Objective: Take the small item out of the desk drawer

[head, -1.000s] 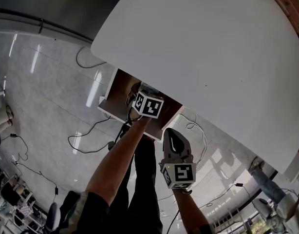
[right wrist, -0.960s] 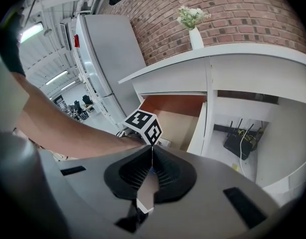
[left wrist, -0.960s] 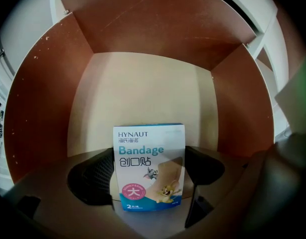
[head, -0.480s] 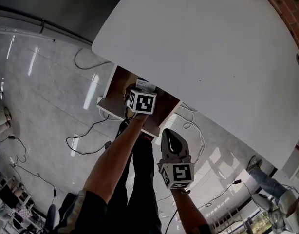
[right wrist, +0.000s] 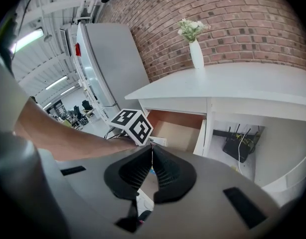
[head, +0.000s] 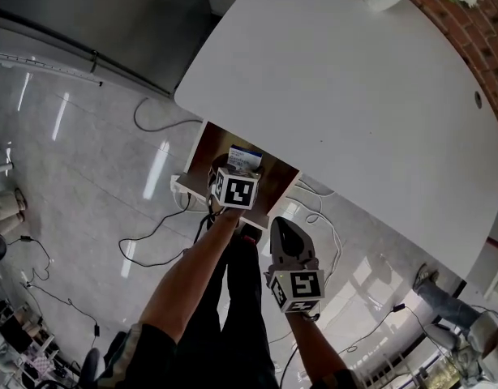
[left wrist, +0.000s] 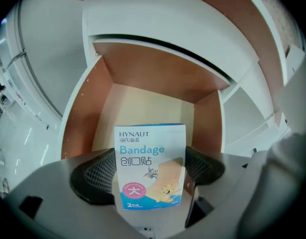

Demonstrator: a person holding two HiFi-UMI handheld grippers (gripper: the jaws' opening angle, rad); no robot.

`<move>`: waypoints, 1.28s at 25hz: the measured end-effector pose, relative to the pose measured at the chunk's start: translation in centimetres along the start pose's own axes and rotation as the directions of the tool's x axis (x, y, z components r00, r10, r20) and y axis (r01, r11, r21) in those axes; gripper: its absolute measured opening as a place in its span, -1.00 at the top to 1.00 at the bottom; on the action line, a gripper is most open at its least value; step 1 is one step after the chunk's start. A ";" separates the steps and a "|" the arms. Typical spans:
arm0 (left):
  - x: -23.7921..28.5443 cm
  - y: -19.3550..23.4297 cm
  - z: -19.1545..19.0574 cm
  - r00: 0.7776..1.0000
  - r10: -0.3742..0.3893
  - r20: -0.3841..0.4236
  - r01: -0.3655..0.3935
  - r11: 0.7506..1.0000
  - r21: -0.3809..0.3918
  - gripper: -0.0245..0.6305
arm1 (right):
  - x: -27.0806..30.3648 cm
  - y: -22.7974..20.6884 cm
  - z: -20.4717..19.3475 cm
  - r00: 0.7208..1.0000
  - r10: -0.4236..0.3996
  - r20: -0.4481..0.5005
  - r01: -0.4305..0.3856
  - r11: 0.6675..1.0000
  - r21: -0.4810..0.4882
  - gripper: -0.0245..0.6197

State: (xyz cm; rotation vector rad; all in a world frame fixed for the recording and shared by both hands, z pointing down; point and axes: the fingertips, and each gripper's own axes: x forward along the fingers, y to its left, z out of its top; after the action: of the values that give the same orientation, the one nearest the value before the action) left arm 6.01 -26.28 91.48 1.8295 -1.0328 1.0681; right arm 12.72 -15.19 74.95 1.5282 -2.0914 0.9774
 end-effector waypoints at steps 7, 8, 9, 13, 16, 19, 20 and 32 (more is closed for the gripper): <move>-5.2 -0.4 -0.6 0.999 -0.021 0.032 0.023 0.998 -0.052 -0.41 | -2.1 0.7 1.8 1.000 -0.019 0.007 0.019 1.000 0.016 0.85; -6.0 -0.4 -0.7 0.999 -0.023 0.037 0.025 0.998 -0.056 -0.41 | -2.5 0.9 2.2 1.000 -0.022 0.011 0.021 1.000 0.022 0.85; -6.8 -0.6 -0.7 0.999 -0.026 0.040 0.028 0.998 -0.049 -0.41 | -2.9 1.1 2.6 1.000 -0.023 0.015 0.023 0.999 0.024 0.85; -10.7 -2.6 -0.6 0.997 -0.054 0.050 0.051 0.997 0.058 -0.41 | -4.7 2.2 4.0 0.999 -0.029 0.033 0.028 0.999 0.017 0.85; -13.7 -4.2 -0.4 0.996 -0.070 0.062 0.060 0.986 0.154 -0.41 | -6.1 2.6 5.6 0.997 -0.045 0.059 0.043 0.999 0.023 0.85; -16.1 -4.7 1.0 0.992 -0.080 0.095 0.059 0.977 0.203 -0.41 | -7.0 3.0 7.4 0.994 -0.053 0.096 0.051 0.998 0.021 0.85; -16.9 -4.7 1.3 0.991 -0.082 0.106 0.058 0.975 0.215 -0.41 | -7.5 3.2 7.8 0.993 -0.053 0.104 0.051 0.998 0.021 0.85; -27.3 -3.8 2.6 0.976 -0.064 0.207 0.016 0.974 0.224 -0.41 | -13.3 6.8 11.7 0.989 0.007 0.149 -0.001 0.999 -0.042 0.85</move>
State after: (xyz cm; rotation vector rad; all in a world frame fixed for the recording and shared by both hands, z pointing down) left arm 1.41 -20.00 64.91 2.1750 -1.0274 1.0116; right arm 12.10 -13.38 56.12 1.6224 -2.2021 0.8387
